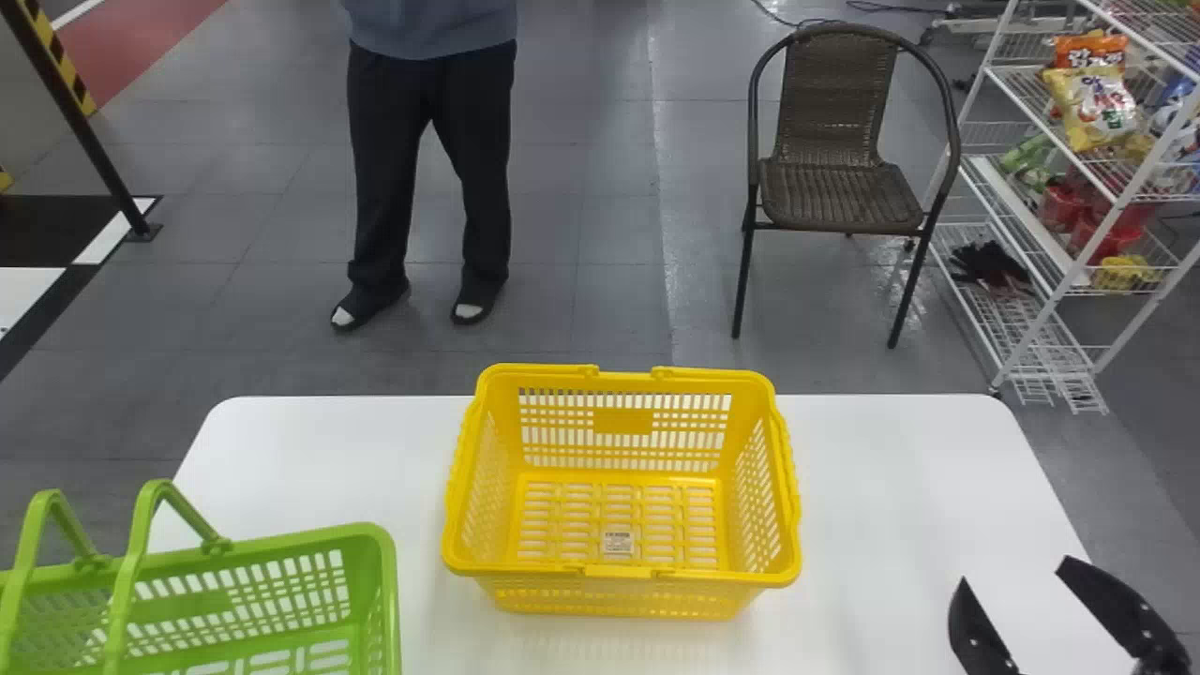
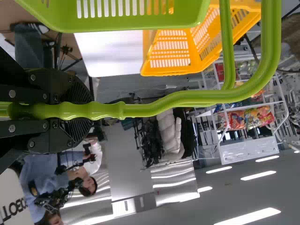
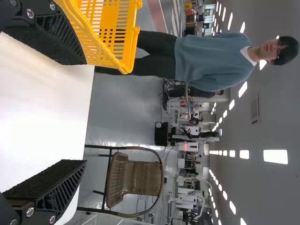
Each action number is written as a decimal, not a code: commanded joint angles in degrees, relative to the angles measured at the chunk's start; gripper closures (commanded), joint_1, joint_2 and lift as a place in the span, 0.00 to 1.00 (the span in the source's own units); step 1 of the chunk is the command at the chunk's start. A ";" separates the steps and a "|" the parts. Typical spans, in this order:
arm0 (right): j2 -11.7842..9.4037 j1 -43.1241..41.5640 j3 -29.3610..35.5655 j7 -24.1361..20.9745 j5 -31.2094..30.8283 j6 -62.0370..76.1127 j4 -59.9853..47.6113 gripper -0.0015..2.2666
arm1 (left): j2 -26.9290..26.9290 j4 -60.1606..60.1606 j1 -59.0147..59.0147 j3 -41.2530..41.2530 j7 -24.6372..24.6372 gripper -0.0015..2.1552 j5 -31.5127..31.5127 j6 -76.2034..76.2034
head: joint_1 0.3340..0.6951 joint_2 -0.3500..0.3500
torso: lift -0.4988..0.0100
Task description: Grasp handle with right gripper to insert into left gripper then lift and swing left to center
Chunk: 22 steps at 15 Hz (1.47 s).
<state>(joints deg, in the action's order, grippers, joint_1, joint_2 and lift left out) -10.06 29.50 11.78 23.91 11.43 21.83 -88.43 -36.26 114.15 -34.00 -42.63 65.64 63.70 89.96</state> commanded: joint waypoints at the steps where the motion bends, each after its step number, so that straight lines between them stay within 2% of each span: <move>1: 0.05 -0.41 -0.09 0.00 0.00 0.00 0.37 0.03 | 2.95 5.03 -4.15 -0.97 -0.43 0.99 1.60 0.07 | 1.00 0.47 | 0.98; 6: 0.05 -0.85 -0.26 0.00 -0.09 0.00 0.89 0.03 | 10.15 11.36 -7.05 1.32 -3.15 0.99 4.50 0.07 | 1.00 0.33 | 0.98; 10: -0.04 -0.94 -0.26 0.00 0.00 0.00 1.07 0.03 | 16.31 14.08 -2.83 9.58 -6.75 0.99 4.59 0.07 | 1.00 0.18 | 0.98; 14: 0.05 -0.85 -0.09 0.00 0.00 0.00 1.07 0.03 | 19.82 13.82 2.01 18.28 -9.48 0.99 3.62 0.07 | 1.00 0.00 | 0.98; 22: 0.05 -0.50 0.35 0.00 0.00 0.18 0.98 0.03 | 23.78 9.95 9.48 33.93 -14.84 0.99 0.46 0.07 | 1.00 0.00 | 0.98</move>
<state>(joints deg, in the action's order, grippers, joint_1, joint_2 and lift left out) -10.02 28.91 12.03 23.91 11.43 21.96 -87.43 -13.02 124.90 -25.77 -10.88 51.07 64.75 89.96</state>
